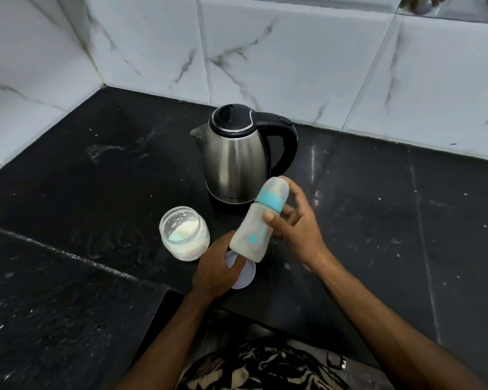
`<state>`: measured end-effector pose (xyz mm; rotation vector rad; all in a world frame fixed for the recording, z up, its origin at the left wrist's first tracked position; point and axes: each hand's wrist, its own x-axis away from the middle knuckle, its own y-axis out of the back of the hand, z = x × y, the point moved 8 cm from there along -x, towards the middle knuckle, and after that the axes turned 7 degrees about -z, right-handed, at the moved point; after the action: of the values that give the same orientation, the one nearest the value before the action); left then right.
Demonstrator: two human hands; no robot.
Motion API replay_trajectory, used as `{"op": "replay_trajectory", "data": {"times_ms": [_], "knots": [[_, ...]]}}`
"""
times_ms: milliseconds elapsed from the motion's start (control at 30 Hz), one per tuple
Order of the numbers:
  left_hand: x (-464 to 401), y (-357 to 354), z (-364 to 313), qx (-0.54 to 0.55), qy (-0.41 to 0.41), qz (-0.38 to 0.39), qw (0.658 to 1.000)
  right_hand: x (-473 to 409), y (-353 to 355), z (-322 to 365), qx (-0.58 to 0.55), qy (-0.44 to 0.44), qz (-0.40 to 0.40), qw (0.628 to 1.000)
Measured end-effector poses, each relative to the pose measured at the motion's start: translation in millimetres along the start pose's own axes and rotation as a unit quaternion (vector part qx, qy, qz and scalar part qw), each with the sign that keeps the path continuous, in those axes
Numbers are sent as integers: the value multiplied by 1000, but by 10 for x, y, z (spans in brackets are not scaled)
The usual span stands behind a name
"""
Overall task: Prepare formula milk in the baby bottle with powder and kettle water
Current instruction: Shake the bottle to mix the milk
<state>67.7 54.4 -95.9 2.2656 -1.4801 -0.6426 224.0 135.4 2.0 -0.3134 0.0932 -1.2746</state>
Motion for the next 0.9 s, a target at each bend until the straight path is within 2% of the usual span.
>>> {"op": "replay_trajectory", "data": {"times_ms": [33, 133, 200, 233, 333, 367, 500, 533, 600, 667, 700, 733, 833, 900], "knots": [[-1, 0, 6, -1, 0, 1, 1000, -11, 9, 21, 2, 8, -1, 1000], [-9, -13, 7, -8, -11, 6, 1000, -169, 294, 153, -117, 29, -131, 984], [-17, -16, 3, -5, -10, 8, 1000, -194, 360, 158, -148, 38, -158, 976], [-18, -13, -3, -6, -10, 6, 1000, -161, 300, 139, -124, 33, -136, 982], [-10, -29, 25, 10, 2, 12, 1000, -2, 31, 21, 24, 7, -2, 1000], [-9, -32, 31, 13, 4, 13, 1000, -2, 29, 15, 35, 11, 11, 999], [-12, -15, -15, -1, -8, 7, 1000, -190, 377, 157, -119, 31, -144, 982], [-12, -17, -9, 1, -5, 10, 1000, -204, 403, 156, -137, 35, -153, 978], [-16, -12, -3, -2, -6, 9, 1000, -143, 299, 97, -95, 22, -114, 989], [-13, -22, 13, 4, -5, 11, 1000, -28, 105, 7, -3, -2, -23, 1000], [-10, -24, 20, 7, -4, 11, 1000, -10, 75, -9, 21, -2, -1, 1000], [-7, -14, 5, 5, -5, 9, 1000, -39, 114, 19, 14, 11, -14, 1000], [-9, -14, -12, 5, -12, 7, 1000, -200, 399, 160, -120, 34, -145, 982], [-9, -14, -20, 5, -12, 10, 1000, -234, 436, 148, -161, 33, -165, 973]]}}
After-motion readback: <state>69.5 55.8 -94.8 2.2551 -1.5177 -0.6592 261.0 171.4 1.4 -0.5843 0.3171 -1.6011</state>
